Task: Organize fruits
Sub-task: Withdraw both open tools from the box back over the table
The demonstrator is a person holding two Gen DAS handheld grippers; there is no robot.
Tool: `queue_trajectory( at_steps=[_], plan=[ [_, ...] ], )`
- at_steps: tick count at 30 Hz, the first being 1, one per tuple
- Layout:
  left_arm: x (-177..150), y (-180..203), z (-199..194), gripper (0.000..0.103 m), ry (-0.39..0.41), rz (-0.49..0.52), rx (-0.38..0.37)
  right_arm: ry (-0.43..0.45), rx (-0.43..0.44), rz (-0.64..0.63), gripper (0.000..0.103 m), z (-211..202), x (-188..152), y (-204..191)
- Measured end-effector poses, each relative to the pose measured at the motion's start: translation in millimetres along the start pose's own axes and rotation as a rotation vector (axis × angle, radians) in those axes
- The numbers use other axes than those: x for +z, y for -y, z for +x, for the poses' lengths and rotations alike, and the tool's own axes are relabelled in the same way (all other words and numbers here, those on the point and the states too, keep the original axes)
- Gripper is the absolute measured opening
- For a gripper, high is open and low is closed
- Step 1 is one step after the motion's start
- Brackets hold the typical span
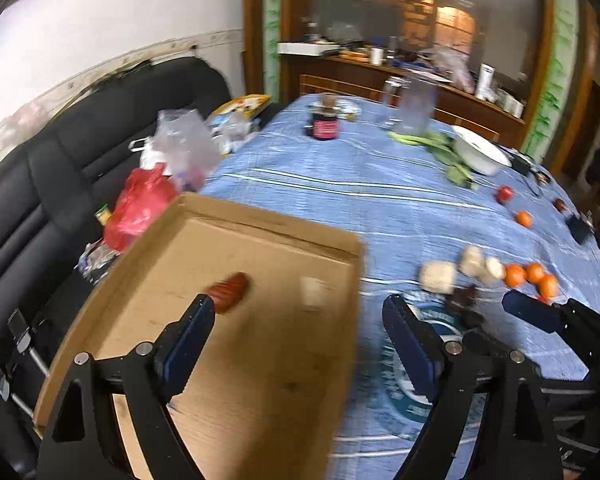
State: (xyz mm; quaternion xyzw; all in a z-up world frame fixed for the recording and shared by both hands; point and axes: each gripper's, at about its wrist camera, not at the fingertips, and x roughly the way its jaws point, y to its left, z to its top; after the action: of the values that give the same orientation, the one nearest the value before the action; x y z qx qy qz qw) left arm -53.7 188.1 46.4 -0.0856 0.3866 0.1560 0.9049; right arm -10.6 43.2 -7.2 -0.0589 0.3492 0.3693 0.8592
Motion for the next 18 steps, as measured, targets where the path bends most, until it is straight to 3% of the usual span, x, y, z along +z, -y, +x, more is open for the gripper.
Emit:
queue_trajectory(
  at_steps=[6, 13, 18],
  plan=[
    [-14.0, 38.1, -1.4, 0.085, -0.015, 0.024, -0.082, 0.030, -0.087, 0.062, 0.071, -45.7, -23.7, 43.7],
    [-30.1, 56.6, 3.3, 0.085, -0.065, 0.041, -0.151, 0.033, -0.181, 0.131, 0.072, -81.1, -57.5, 89.8],
    [-42.3, 70.5, 8.3, 0.085, -0.086, 0.078, -0.149, 0.024, -0.212, 0.173, 0.072, -91.6, -76.0, 111.7]
  ],
)
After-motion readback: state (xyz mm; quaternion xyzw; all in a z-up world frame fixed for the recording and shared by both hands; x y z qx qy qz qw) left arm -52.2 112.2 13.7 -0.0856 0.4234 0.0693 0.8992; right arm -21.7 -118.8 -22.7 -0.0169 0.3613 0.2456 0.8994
